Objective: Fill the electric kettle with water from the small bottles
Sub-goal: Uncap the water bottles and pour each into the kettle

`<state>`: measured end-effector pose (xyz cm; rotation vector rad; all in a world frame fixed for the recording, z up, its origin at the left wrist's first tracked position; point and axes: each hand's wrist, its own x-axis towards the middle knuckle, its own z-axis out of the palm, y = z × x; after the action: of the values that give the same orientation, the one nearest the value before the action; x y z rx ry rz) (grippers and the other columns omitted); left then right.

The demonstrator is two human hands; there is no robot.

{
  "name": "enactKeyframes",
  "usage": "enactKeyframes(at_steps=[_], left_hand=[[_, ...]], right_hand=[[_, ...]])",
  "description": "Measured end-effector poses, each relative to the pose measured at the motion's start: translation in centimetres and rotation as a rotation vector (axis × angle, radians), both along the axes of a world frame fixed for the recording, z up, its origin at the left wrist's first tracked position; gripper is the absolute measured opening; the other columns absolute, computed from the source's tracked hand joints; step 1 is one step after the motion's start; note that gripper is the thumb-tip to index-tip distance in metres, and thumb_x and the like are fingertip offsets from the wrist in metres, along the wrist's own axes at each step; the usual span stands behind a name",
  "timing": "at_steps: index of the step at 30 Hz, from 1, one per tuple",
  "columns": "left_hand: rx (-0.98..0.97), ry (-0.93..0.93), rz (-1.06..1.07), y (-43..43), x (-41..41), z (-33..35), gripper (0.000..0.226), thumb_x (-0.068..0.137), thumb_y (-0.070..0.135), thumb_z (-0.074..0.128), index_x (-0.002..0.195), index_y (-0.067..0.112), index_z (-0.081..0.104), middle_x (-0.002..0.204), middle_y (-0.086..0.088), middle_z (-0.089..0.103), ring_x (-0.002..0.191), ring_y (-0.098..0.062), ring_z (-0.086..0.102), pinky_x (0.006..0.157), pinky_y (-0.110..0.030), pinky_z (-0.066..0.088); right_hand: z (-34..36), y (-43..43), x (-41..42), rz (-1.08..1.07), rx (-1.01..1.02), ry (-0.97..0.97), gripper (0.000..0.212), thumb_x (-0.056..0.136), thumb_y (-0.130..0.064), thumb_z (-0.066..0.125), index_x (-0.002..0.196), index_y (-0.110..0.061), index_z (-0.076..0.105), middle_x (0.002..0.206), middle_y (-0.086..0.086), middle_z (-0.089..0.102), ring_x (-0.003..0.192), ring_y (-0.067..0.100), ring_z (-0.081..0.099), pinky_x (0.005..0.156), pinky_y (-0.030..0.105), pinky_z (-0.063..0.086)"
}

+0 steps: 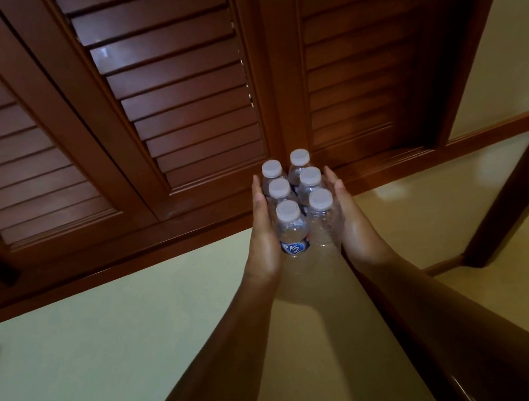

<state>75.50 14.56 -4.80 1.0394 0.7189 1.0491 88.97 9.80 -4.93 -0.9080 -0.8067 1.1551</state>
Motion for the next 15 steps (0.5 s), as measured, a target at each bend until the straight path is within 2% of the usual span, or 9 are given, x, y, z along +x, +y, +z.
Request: enactKeyframes(at_steps=[1, 3, 5, 7, 8, 10, 12, 13, 15], left_hand=[[0.015, -0.001, -0.007, 0.1, -0.1, -0.1, 0.056, 0.107, 0.063, 0.035, 0.157, 0.037, 0.04, 0.147, 0.002, 0.064, 0.136, -0.018, 0.061, 0.121, -0.049, 0.042], [0.054, 0.039, 0.026, -0.2, -0.3, -0.3, 0.053, 0.109, 0.059, 0.029, 0.159, 0.043, 0.033, 0.15, 0.013, 0.059, 0.129, -0.003, 0.063, 0.115, -0.038, 0.048], [0.107, 0.08, 0.036, -0.5, -0.7, -0.3, 0.053, 0.111, 0.056, 0.025, 0.163, 0.045, 0.023, 0.149, 0.021, 0.055, 0.119, 0.009, 0.064, 0.098, -0.02, 0.056], [0.149, 0.115, 0.051, -1.0, -1.1, 0.0, 0.052, 0.113, 0.05, 0.021, 0.164, 0.041, 0.019, 0.137, 0.03, 0.054, 0.111, 0.018, 0.063, 0.079, -0.007, 0.054], [0.167, 0.135, 0.06, -1.4, -1.4, 0.4, 0.052, 0.113, 0.049, 0.021, 0.164, 0.041, 0.02, 0.14, 0.031, 0.048, 0.116, 0.022, 0.058, 0.078, -0.003, 0.051], [0.196, 0.194, 0.109, -2.3, -2.5, 0.8, 0.057, 0.108, 0.058, 0.022, 0.164, 0.044, 0.018, 0.156, 0.03, 0.031, 0.127, 0.029, 0.041, 0.091, 0.001, 0.044], [0.224, 0.276, 0.158, -4.0, -3.9, 1.0, 0.065, 0.101, 0.072, 0.022, 0.162, 0.051, 0.017, 0.166, 0.031, 0.018, 0.142, 0.024, 0.026, 0.119, -0.014, 0.028], [0.244, 0.323, 0.176, -4.9, -4.7, 1.0, 0.066, 0.099, 0.077, 0.022, 0.161, 0.054, 0.018, 0.168, 0.031, 0.017, 0.149, 0.018, 0.021, 0.124, -0.023, 0.021], [0.274, 0.403, 0.199, -7.0, -6.4, 0.5, 0.065, 0.1, 0.077, 0.023, 0.16, 0.055, 0.02, 0.168, 0.03, 0.021, 0.152, 0.012, 0.021, 0.126, -0.027, 0.019]], right_hand=[[-0.1, -0.1, 0.1, -0.004, -0.001, -0.009, 0.057, 0.103, -0.047, 0.035, 0.157, -0.031, 0.027, 0.153, -0.006, 0.048, 0.134, 0.007, 0.052, 0.104, 0.027, 0.049], [-0.1, -0.5, 0.2, -0.025, -0.007, -0.063, 0.057, 0.103, -0.052, 0.036, 0.157, -0.034, 0.028, 0.155, -0.009, 0.045, 0.137, 0.006, 0.048, 0.112, 0.032, 0.041], [0.0, -1.0, 0.5, -0.071, -0.015, -0.151, 0.06, 0.099, -0.059, 0.038, 0.155, -0.037, 0.032, 0.158, -0.014, 0.04, 0.14, 0.001, 0.043, 0.117, 0.034, 0.034], [-0.1, -1.8, 0.7, -0.115, -0.029, -0.242, 0.06, 0.096, -0.067, 0.038, 0.152, -0.044, 0.034, 0.158, -0.019, 0.036, 0.142, -0.003, 0.038, 0.12, 0.035, 0.03], [-0.2, -2.4, 0.7, -0.139, -0.033, -0.296, 0.059, 0.095, -0.072, 0.037, 0.15, -0.048, 0.035, 0.158, -0.022, 0.035, 0.143, -0.004, 0.035, 0.122, 0.038, 0.027], [-0.6, -4.0, 0.5, -0.205, -0.049, -0.367, 0.057, 0.095, -0.074, 0.034, 0.147, -0.051, 0.037, 0.157, -0.024, 0.036, 0.144, -0.005, 0.033, 0.124, 0.042, 0.023], [-1.2, -6.2, -0.3, -0.296, -0.048, -0.373, 0.05, 0.101, -0.063, 0.034, 0.148, -0.044, 0.041, 0.153, -0.024, 0.043, 0.141, -0.006, 0.037, 0.123, 0.038, 0.026], [-1.3, -7.5, -0.9, -0.336, -0.04, -0.389, 0.046, 0.105, -0.054, 0.034, 0.147, -0.04, 0.044, 0.15, -0.026, 0.045, 0.139, -0.008, 0.038, 0.121, 0.033, 0.028], [-1.3, -9.9, -2.4, -0.364, -0.008, -0.439, 0.04, 0.108, -0.043, 0.036, 0.145, -0.035, 0.048, 0.143, -0.031, 0.049, 0.136, -0.01, 0.041, 0.115, 0.02, 0.034]])
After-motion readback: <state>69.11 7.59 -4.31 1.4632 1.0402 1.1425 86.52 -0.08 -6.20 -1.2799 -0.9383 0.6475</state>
